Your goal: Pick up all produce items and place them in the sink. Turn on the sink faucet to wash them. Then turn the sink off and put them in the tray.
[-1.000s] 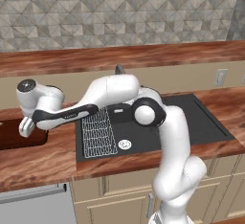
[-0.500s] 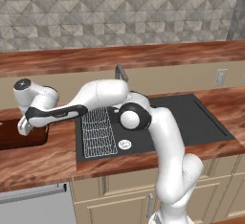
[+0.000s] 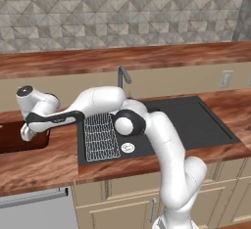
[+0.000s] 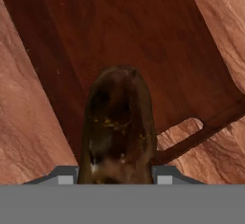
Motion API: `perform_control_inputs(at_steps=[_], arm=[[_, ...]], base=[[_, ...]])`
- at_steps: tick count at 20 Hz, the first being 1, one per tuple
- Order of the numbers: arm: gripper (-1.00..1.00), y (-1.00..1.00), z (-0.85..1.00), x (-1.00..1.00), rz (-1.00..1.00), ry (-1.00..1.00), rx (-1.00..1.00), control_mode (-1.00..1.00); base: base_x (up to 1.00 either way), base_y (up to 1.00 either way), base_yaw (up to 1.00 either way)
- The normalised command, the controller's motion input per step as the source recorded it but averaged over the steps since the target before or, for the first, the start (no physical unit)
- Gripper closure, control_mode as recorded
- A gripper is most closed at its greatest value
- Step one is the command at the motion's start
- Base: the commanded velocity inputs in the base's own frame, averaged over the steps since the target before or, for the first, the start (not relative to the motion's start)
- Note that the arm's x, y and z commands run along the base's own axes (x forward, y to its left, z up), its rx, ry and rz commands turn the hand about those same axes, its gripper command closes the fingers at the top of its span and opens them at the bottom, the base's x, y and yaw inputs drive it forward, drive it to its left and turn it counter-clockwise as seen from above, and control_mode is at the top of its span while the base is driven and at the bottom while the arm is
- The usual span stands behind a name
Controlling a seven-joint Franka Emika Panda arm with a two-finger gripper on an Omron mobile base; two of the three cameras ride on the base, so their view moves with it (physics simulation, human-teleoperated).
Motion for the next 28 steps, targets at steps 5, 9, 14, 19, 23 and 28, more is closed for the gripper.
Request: perform_control_inputs(at_steps=[5, 9, 14, 19, 23, 28], arm=[[1.0, 0.0, -0.24, 0.14, 0.0, 0.01, 0.0, -1.0], [1.0, 0.0, -0.18, 0.15, 0.0, 0.02, 0.0, -1.0], [1.0, 0.0, -0.24, 0.11, 0.0, 0.0, 0.0, -1.0], [-1.0, 0.0, -0.15, 0.11, 0.01, 0.0, 0.0, -1.0], [-1.0, 0.0, -0.03, 0.15, 0.01, 0.0, 0.0, -1.0], [-1.0, 0.0, 0.17, 0.04, 0.0, 0.01, 0.0, -1.0]], base=[[0.0, 0.0, 0.0], [0.0, 0.0, 0.0], [0.0, 0.0, 0.0], [0.0, 0.0, 0.0], [0.0, 0.0, 0.0], [0.0, 0.0, 0.0]])
